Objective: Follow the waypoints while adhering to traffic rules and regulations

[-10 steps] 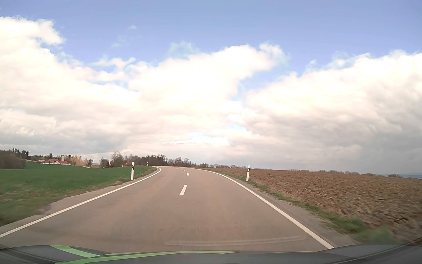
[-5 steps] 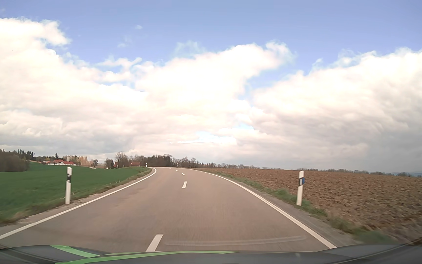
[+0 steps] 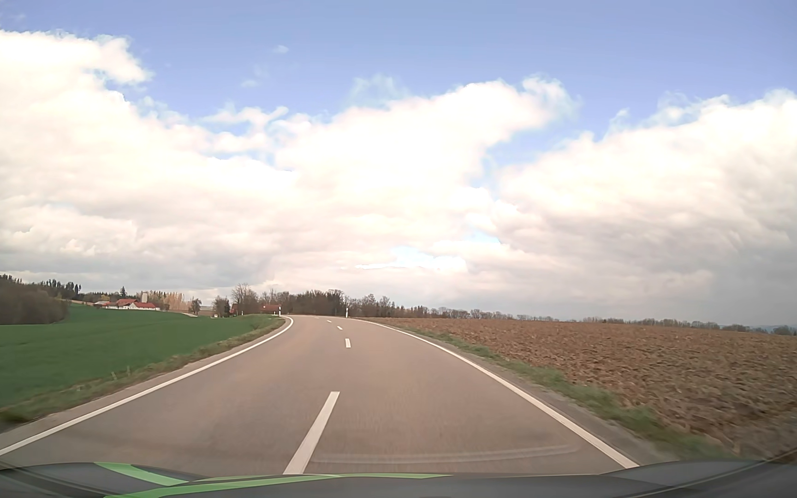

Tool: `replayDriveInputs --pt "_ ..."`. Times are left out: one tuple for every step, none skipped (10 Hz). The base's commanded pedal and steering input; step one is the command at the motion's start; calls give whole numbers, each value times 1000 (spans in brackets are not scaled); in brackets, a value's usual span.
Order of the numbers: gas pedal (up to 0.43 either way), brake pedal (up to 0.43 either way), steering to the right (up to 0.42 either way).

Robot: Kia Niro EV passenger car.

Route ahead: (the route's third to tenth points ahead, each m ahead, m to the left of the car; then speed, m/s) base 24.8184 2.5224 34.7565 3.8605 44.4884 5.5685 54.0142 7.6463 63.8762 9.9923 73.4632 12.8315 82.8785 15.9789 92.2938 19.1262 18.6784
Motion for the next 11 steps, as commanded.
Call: replayDriveInputs --pt "118 0 -25" --pt "138 0 -25" --pt "150 0 -24" --pt "169 0 -24" --pt "177 0 -23" --pt "189 0 -21" --pt "189 0 -21" --pt "189 0 -21" --pt "189 0 -23" --pt "197 0 -24" --pt "197 0 -24"
